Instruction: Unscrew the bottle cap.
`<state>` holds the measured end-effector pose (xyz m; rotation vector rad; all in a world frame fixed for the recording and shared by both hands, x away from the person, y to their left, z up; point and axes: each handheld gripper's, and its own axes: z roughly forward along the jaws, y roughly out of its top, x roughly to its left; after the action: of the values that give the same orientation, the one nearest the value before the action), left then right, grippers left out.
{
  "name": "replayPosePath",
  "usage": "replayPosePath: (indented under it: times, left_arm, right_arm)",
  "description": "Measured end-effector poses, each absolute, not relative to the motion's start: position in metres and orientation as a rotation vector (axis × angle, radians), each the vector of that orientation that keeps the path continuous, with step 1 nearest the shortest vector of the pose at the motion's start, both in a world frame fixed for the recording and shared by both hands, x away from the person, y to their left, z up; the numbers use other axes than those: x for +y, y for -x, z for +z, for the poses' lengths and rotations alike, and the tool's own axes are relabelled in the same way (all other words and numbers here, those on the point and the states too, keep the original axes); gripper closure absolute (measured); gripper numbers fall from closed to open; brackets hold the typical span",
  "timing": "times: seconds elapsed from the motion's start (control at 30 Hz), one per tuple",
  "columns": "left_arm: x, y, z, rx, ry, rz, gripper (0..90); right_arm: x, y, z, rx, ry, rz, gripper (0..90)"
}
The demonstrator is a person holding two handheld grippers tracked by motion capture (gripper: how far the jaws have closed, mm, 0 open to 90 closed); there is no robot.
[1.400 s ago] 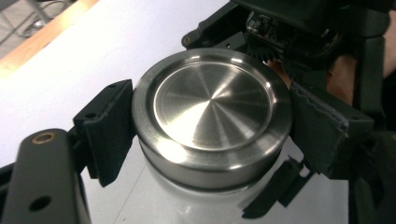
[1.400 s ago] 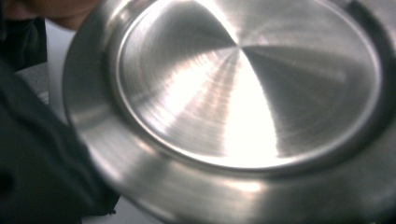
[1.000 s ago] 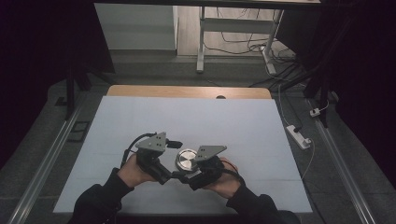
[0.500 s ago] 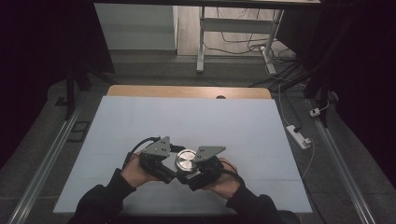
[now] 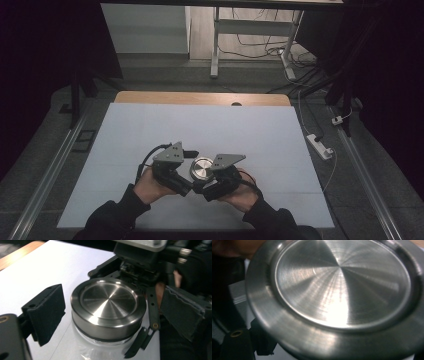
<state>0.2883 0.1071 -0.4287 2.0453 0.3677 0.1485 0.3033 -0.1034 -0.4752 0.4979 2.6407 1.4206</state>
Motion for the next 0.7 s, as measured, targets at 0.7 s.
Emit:
replayPosePath:
  times: [0.7]
  left_arm:
    - [0.096, -0.282, -0.443, 0.387, -2.130, 0.287, 20.7]
  right_arm:
    - [-0.099, -0.303, -0.483, 2.660, -0.505, 1.310, 14.9]
